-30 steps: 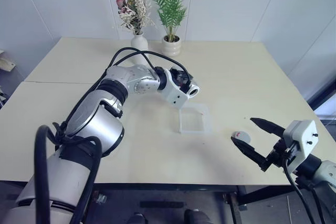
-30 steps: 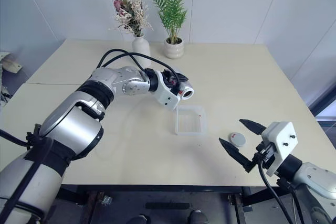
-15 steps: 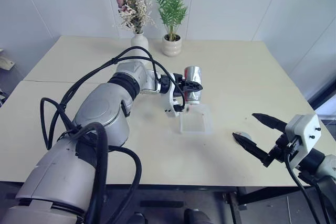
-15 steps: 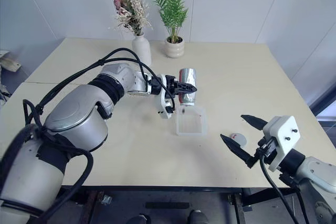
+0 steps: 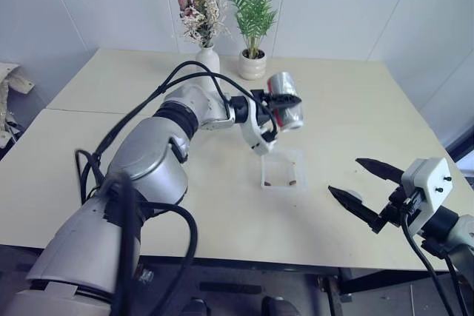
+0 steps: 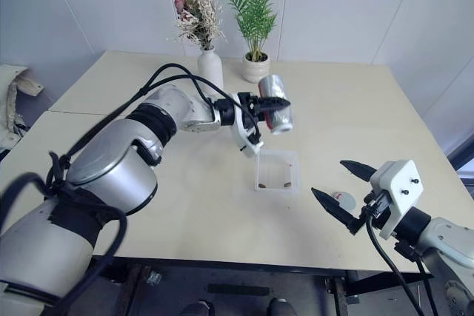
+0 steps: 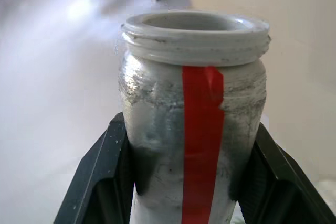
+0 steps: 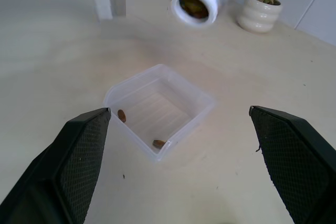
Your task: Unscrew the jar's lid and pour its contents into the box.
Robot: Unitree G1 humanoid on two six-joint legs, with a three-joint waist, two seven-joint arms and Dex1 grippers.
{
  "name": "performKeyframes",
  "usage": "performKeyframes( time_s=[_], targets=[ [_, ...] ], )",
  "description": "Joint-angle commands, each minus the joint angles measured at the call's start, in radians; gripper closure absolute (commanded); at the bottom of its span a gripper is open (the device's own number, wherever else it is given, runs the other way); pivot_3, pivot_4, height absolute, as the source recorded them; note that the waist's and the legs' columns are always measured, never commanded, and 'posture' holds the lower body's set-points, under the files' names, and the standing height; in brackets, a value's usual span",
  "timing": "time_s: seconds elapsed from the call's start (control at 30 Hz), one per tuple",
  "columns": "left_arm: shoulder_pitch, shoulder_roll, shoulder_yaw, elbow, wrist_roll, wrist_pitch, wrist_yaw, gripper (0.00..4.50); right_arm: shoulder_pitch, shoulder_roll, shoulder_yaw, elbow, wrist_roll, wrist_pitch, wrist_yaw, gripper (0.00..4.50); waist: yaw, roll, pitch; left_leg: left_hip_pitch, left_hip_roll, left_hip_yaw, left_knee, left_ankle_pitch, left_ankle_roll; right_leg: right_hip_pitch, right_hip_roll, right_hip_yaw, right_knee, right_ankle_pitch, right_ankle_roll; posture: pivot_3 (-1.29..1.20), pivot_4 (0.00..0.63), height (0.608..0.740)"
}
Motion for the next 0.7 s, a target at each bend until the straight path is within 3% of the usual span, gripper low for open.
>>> performKeyframes(
  time_s=[0.03, 0.13, 0.23, 0.4, 0.7],
  targets=[
    [0.075, -0.007, 0.305, 0.0, -0.38, 0.004, -0.497, 2.44, 0.007, -0.013, -0.045, -0.02, 0.026, -0.007, 0.01, 0.04, 0.0, 0.0, 0.0, 0.0, 0.0, 0.0, 0.001, 0.0, 0.0, 0.0, 0.0, 0.0, 0.001, 0.0, 0.0, 0.0, 0.15, 0.74],
    [0.125, -0.016, 0.455, -0.034, -0.544, 0.068, -0.756, 2.44, 0.008, -0.017, -0.049, -0.017, 0.032, -0.009, 0.017, 0.04, 0.0, 0.0, 0.0, 0.0, 0.0, 0.0, 0.003, 0.0, 0.0, 0.0, 0.0, 0.0, 0.004, 0.0, 0.0, 0.0, 0.15, 0.74],
    [0.198, -0.033, 0.704, -0.056, -0.815, 0.273, -0.985, 2.44, -0.009, -0.034, -0.048, 0.009, 0.047, -0.014, 0.049, 0.04, -0.002, 0.0, 0.0, 0.0, 0.0, -0.001, 0.006, 0.0, 0.001, 0.001, 0.0, 0.0, 0.006, 0.0, 0.0, 0.0, 0.15, 0.74],
    [0.294, -0.035, 0.903, -0.105, -1.019, 0.474, -1.129, 2.44, -0.032, -0.06, -0.041, 0.043, 0.059, -0.016, 0.085, 0.04, -0.011, 0.001, 0.0, 0.001, 0.0, -0.002, 0.015, 0.0, 0.002, 0.003, 0.0, 0.0, 0.012, 0.001, 0.0, 0.0, 0.15, 0.74],
    [0.468, -0.058, 1.017, -0.16, -1.159, 0.626, -1.265, 2.44, -0.128, -0.095, 0.014, 0.122, 0.059, -0.009, 0.141, 0.04, -0.027, 0.001, 0.0, 0.003, 0.0, -0.003, 0.016, 0.004, 0.004, 0.005, 0.0, 0.0, 0.01, 0.008, -0.001, 0.0, 0.15, 0.74]
  ],
)
